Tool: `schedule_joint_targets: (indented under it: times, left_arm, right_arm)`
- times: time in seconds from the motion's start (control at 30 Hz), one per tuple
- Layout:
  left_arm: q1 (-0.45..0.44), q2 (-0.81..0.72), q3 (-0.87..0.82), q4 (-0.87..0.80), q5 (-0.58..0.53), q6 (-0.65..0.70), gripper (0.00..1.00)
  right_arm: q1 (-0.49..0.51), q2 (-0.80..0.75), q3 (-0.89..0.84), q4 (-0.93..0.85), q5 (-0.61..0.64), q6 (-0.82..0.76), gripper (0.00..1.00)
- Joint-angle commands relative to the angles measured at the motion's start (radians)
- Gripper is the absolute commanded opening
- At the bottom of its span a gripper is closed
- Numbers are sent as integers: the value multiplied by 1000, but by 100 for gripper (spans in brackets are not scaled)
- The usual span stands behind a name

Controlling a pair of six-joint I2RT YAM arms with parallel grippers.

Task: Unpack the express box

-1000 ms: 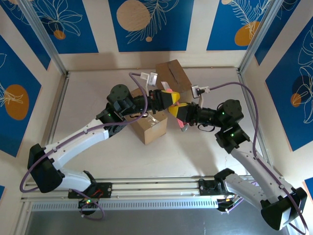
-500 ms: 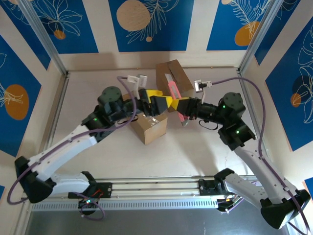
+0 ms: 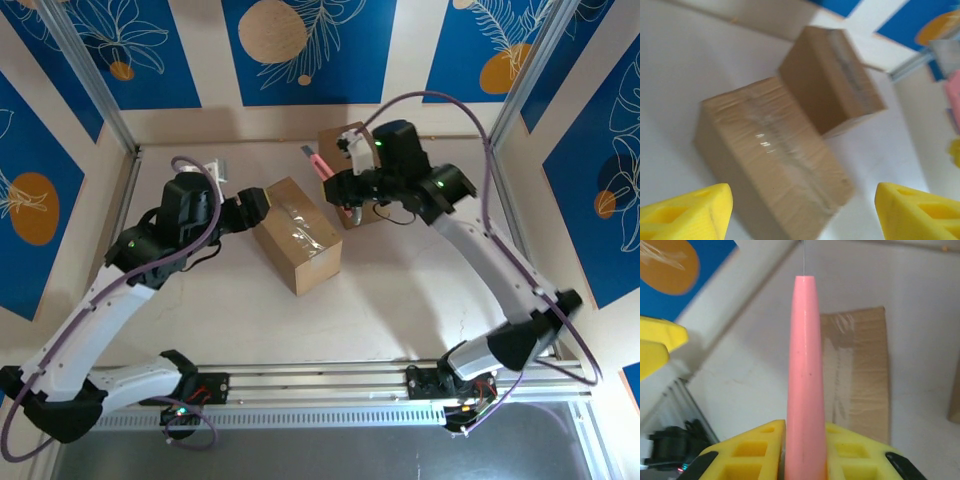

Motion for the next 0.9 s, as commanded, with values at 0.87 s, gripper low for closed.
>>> schedule_joint_targets:
  times: [0.87]
  left_arm:
    - [232,244,-304,405,259,-155,59]
  right_arm:
    - [167,669,738,-523,332,-140,0]
